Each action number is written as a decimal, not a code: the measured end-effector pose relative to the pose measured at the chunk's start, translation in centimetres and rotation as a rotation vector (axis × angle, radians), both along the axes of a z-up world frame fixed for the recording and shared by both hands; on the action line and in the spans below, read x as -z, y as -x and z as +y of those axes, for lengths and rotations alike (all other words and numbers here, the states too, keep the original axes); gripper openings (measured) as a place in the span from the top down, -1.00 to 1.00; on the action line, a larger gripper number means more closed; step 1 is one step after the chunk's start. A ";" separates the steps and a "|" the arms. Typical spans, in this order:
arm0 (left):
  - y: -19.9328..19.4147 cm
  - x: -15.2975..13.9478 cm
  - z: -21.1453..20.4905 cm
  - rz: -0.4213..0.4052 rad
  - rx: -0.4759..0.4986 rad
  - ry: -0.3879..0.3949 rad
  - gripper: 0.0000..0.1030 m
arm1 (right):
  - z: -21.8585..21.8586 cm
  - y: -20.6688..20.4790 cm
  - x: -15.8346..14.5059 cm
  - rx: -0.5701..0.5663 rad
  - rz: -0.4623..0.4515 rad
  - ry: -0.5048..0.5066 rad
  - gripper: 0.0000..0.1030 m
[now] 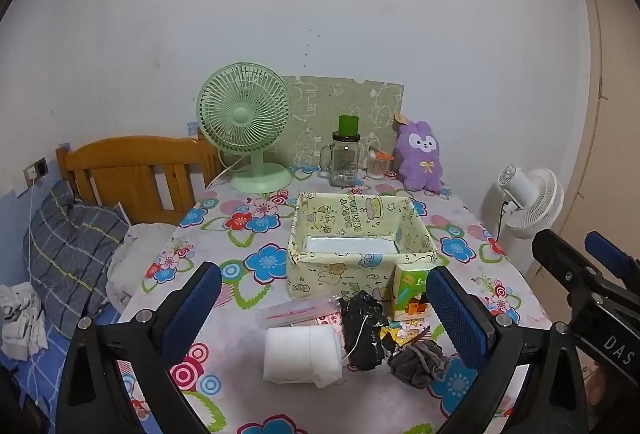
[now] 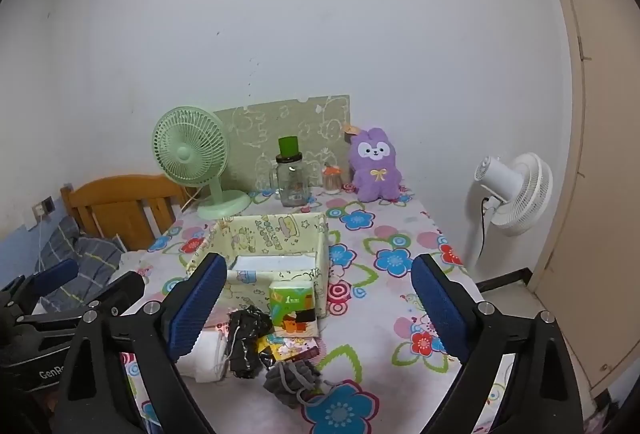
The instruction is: Organize soft objects
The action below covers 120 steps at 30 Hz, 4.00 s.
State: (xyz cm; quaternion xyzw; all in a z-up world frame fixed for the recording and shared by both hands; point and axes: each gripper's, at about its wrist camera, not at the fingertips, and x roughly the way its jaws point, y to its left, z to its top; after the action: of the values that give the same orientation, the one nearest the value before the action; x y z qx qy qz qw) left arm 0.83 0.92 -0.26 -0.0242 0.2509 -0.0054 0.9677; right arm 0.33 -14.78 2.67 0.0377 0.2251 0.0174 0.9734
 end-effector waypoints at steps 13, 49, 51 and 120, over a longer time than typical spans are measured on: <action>0.2 -0.1 -0.1 -0.007 0.005 -0.008 -0.99 | 0.1 0.2 -0.1 0.012 -0.013 0.002 -0.93; 0.8 0.4 -1.4 -0.030 0.044 -0.019 -0.99 | 0.1 0.1 0.2 0.026 0.003 -0.008 -0.92; 0.9 0.4 -1.5 -0.040 0.051 -0.015 -0.99 | 0.1 0.0 0.1 0.025 0.004 -0.011 -0.92; -6.1 12.2 1.0 0.232 0.009 0.017 -0.95 | 4.2 -7.0 11.7 -0.049 0.204 0.006 -0.92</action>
State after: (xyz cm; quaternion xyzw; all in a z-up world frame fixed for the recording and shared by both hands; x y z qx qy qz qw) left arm 6.96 1.97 -12.41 -0.0319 0.3614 -0.0092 0.9318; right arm 7.33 -10.59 -9.07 0.0311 0.3242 0.0367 0.9448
